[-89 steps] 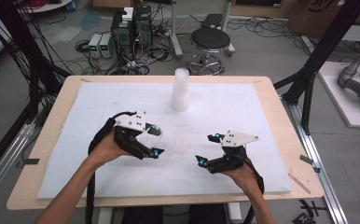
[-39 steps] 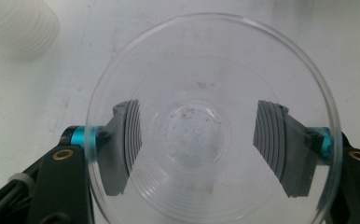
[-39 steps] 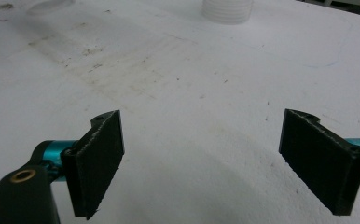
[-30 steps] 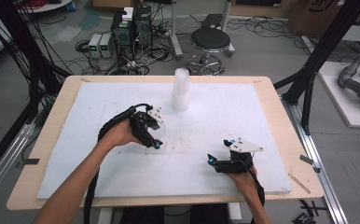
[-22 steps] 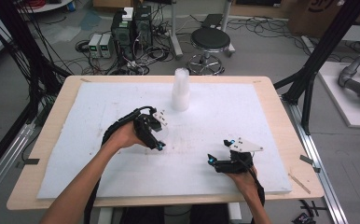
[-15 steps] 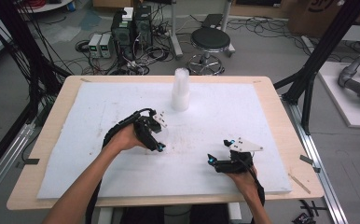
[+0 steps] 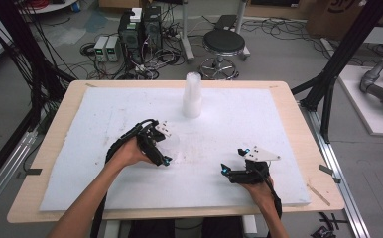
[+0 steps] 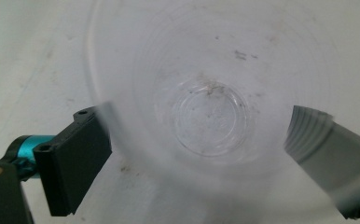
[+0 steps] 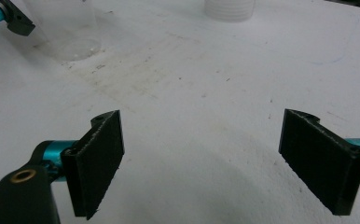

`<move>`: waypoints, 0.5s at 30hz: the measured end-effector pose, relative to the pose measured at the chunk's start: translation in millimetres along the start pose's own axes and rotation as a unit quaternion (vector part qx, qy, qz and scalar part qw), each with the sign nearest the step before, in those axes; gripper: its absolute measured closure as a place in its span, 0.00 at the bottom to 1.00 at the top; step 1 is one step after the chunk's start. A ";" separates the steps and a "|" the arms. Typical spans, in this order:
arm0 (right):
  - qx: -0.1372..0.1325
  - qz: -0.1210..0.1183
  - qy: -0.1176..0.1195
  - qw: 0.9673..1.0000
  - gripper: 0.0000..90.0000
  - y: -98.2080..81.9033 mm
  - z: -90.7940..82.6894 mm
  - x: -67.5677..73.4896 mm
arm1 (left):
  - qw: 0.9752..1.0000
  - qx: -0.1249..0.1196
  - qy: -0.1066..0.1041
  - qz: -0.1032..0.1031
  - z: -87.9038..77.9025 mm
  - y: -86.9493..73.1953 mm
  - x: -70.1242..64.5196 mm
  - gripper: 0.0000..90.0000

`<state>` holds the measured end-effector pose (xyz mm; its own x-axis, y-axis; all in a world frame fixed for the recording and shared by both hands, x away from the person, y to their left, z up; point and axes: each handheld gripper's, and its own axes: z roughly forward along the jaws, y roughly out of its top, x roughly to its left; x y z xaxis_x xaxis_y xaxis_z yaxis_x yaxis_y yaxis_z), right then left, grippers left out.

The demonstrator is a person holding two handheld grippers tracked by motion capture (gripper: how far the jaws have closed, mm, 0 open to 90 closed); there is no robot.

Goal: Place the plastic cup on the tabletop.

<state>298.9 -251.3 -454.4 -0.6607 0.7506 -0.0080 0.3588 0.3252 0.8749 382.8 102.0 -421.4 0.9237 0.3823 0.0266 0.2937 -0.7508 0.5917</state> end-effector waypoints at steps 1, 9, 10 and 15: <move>-0.001 0.002 0.000 1.000 0.16 -0.1 -0.4 -0.2 | 1.000 -0.007 -0.001 -0.008 -3.9 -4.3 -0.4 0.08; -0.003 0.018 0.000 1.000 0.16 -0.7 -1.1 -3.3 | 0.991 -0.109 0.039 -0.070 -31.7 -57.9 -18.7 0.09; -0.002 0.018 -0.001 1.000 0.16 -0.8 -1.5 -3.0 | 0.987 -0.132 0.052 -0.081 -35.9 -68.5 -21.4 0.09; -0.013 0.016 -0.014 1.000 0.16 -1.6 -3.3 -1.1 | 0.969 -0.197 0.094 -0.120 -48.8 -104.8 -31.8 0.09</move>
<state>296.9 -254.6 -454.2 -0.6301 0.7764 0.0075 0.3631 0.2861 0.8868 310.6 194.8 -444.9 0.7680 0.6399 -0.0255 0.3441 -0.3787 0.8592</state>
